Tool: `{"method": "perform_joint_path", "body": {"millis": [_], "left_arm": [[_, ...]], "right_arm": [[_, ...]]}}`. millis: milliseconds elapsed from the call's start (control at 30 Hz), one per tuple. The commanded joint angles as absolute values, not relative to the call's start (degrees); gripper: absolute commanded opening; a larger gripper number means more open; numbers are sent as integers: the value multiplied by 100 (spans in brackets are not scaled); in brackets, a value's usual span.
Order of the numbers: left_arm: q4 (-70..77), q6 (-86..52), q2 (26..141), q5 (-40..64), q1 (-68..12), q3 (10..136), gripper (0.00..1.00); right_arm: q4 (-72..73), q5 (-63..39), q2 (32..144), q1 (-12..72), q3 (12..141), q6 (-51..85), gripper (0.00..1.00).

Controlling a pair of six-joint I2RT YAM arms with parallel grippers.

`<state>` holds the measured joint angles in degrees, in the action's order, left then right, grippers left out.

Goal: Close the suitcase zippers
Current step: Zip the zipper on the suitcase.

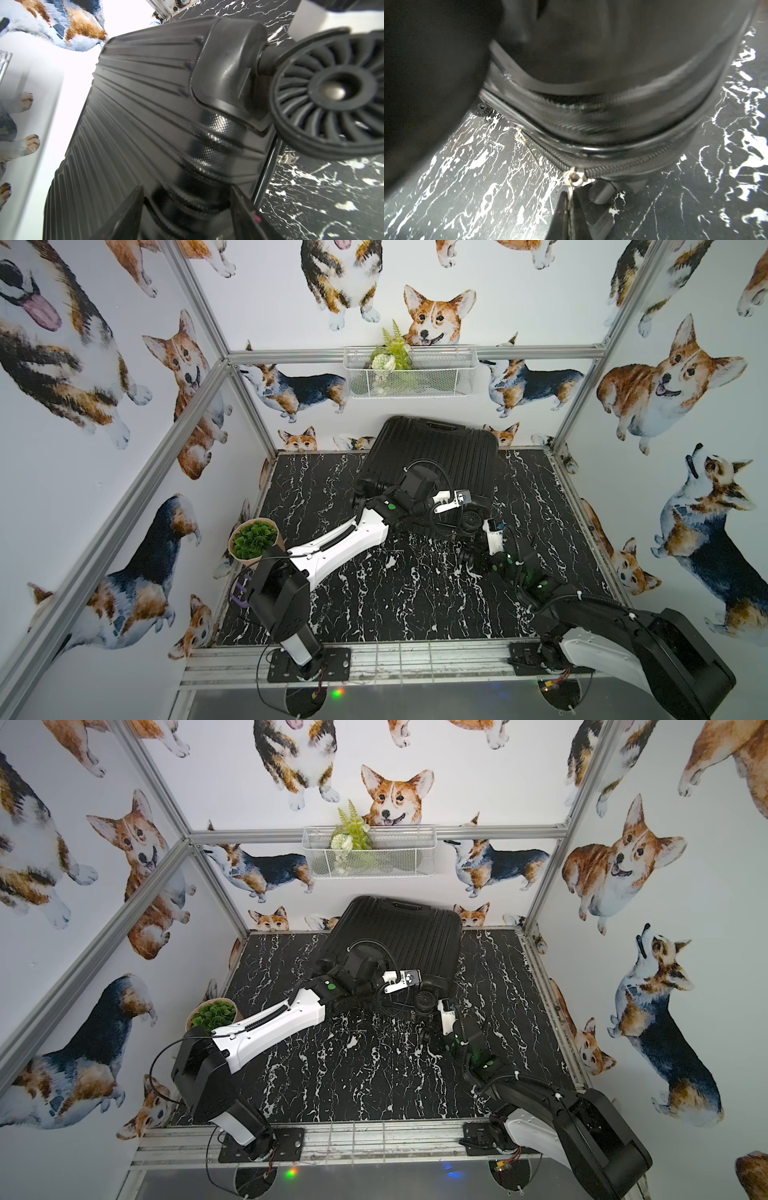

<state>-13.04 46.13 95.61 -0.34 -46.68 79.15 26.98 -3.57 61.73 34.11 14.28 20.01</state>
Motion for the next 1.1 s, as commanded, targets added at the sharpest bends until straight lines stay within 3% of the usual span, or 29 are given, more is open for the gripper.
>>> {"method": "perform_joint_path", "body": {"millis": [0, 200, 400, 500, 667, 800, 1067], "left_arm": [[-1160, 4316, 9764, -97, -4701, 7928, 64], [-1151, 4142, 9742, -149, -4722, 7954, 65], [-985, 3540, 9218, -568, -4719, 7844, 84], [-687, 2698, 8947, -1192, -4636, 7837, 93], [-1141, 874, 8912, -1937, -4025, 8450, 90], [-1588, -91, 9086, -1493, -3286, 8816, 89], [-2902, -1005, 10256, 349, -2156, 10087, 86]], "right_arm": [[3243, -1472, 6277, 3461, 1415, 1957, 0], [3250, -1279, 6305, 3461, 1391, 1969, 0], [2526, -116, 5846, 3460, 1363, 1817, 0], [2311, 135, 5588, 3456, 1319, 1677, 0], [2164, 202, 5423, 3453, 1284, 1573, 0], [2195, 71, 5505, 3449, 1305, 1597, 0], [2269, -113, 5730, 3454, 1384, 1644, 0]]}}
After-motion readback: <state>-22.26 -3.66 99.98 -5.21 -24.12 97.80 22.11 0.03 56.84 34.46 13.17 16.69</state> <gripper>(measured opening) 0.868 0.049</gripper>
